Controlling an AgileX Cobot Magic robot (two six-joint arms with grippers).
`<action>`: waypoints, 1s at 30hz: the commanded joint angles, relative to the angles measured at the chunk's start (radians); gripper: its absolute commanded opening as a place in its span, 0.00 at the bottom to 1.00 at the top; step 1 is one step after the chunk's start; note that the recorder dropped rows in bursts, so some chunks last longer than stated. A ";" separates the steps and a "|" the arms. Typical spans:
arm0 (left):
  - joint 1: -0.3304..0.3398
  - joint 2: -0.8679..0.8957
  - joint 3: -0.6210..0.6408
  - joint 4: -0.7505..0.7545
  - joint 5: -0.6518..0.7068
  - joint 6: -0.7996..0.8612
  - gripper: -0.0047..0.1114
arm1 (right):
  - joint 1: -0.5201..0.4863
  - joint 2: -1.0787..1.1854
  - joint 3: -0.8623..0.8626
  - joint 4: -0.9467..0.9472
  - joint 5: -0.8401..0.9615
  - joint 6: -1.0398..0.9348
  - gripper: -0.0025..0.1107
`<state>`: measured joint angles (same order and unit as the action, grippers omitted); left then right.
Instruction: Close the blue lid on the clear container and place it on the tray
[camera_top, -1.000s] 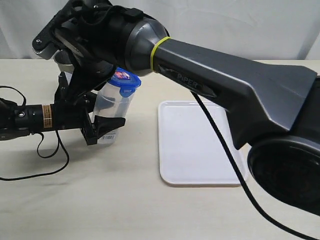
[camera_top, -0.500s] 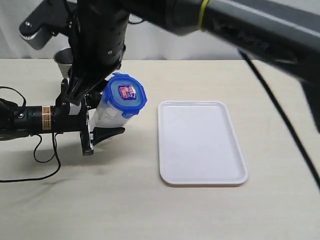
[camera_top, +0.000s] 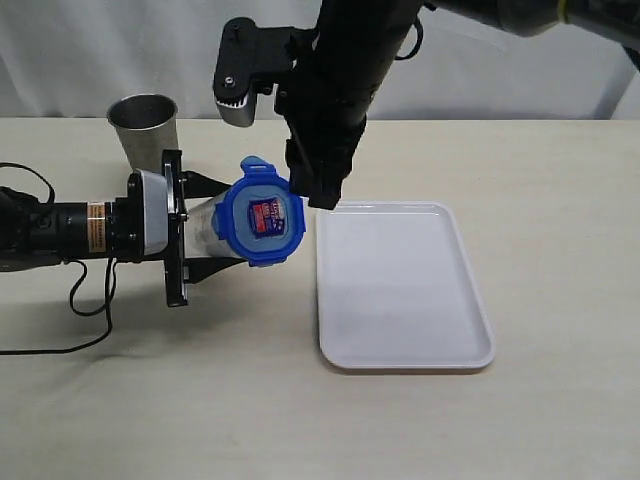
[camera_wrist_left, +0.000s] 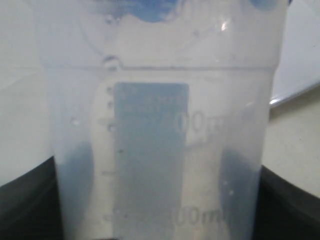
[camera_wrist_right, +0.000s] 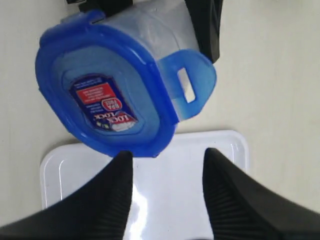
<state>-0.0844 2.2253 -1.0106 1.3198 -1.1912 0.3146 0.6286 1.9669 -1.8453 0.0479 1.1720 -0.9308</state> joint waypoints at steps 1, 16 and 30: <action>-0.005 -0.014 -0.003 -0.005 -0.030 -0.005 0.04 | 0.002 -0.003 0.027 0.057 -0.062 -0.096 0.40; -0.005 -0.014 -0.003 -0.007 -0.030 -0.021 0.04 | 0.002 0.013 0.027 0.145 -0.072 -0.194 0.40; -0.005 -0.014 -0.003 -0.008 -0.030 -0.057 0.04 | 0.054 0.116 0.027 0.174 -0.040 -0.206 0.40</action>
<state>-0.0844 2.2253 -1.0106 1.3725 -1.1482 0.2981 0.6653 2.0420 -1.8256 0.1938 1.0839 -1.1347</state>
